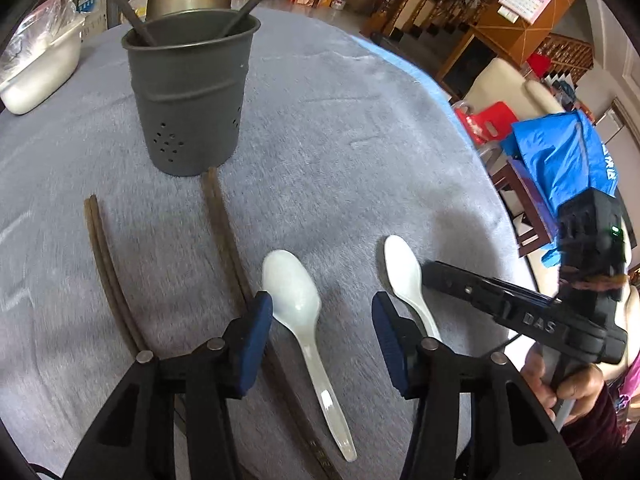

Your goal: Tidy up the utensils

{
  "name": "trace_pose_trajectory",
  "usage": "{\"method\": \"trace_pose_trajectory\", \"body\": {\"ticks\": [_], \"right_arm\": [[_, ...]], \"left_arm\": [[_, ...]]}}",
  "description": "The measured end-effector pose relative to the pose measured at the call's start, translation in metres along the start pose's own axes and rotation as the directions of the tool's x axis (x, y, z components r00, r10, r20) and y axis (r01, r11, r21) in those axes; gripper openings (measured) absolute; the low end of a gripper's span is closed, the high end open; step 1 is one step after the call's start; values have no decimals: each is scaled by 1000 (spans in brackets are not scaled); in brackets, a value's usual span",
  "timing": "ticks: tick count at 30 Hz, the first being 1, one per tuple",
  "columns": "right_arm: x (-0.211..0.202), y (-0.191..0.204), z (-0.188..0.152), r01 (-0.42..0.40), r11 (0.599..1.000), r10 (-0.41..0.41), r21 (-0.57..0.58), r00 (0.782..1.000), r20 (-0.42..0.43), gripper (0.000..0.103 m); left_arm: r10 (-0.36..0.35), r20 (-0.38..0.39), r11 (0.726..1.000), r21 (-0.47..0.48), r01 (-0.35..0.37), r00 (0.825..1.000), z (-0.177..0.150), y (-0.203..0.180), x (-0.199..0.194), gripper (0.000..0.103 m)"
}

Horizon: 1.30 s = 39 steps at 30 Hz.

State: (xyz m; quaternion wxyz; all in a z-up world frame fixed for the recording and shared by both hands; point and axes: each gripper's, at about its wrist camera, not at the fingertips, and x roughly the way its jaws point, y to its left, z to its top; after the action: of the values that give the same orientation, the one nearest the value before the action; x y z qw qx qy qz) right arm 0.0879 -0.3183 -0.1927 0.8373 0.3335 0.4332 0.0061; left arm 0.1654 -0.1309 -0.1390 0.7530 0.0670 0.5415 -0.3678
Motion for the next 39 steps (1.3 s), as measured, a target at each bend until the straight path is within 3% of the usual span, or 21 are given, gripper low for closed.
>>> {"method": "trace_pose_trajectory", "body": {"ticks": [9, 13, 17, 21, 23, 24, 25, 30, 33, 35, 37, 39], "right_arm": [[0, 1, -2, 5, 1000, -5, -15, 1000, 4, 7], [0, 3, 1, 9, 1000, -9, -29, 1000, -13, 9], [0, 7, 3, 21, 1000, -22, -7, 999, -34, 15], [-8, 25, 7, 63, 996, -63, -70, 998, -1, 30], [-9, 36, 10, 87, 990, -87, -106, 996, 3, 47], [-9, 42, 12, 107, 986, -106, -130, 994, 13, 63], [-9, 47, 12, 111, 983, -109, -145, 994, 23, 65], [14, 75, 13, 185, 946, -196, -267, 981, -15, 60], [35, 80, 11, 221, 929, -250, -296, 966, -63, 41], [38, 83, 10, 256, 911, -282, -324, 959, -35, 35], [38, 82, 12, 298, 894, -324, -335, 946, -24, 13], [34, 73, 15, 278, 912, -302, -301, 953, -35, 11]], "left_arm": [[22, 2, 999, 40, -22, 1000, 13, -4, 7, 51], [41, 18, 996, 80, -42, 999, 10, -9, 10, 24], [11, 46, 999, 51, -13, 999, 10, -1, -1, 9], [-10, 64, 999, 47, 7, 998, 9, 2, -10, 9], [0, 57, 998, 64, -3, 998, 7, 3, -12, 9], [12, 53, 997, 74, -16, 999, 6, 2, -13, 9], [20, 52, 996, 80, -24, 998, 5, 3, -15, 9], [-3, 81, 995, 100, -6, 997, -3, 7, -32, 10], [3, 78, 992, 129, -13, 997, -5, 5, -36, 20], [15, 70, 988, 153, -26, 997, -5, 3, -34, 34], [24, 59, 984, 173, -34, 998, -3, 0, -32, 40], [27, 42, 982, 186, -35, 999, 1, -4, -27, 47]]}}
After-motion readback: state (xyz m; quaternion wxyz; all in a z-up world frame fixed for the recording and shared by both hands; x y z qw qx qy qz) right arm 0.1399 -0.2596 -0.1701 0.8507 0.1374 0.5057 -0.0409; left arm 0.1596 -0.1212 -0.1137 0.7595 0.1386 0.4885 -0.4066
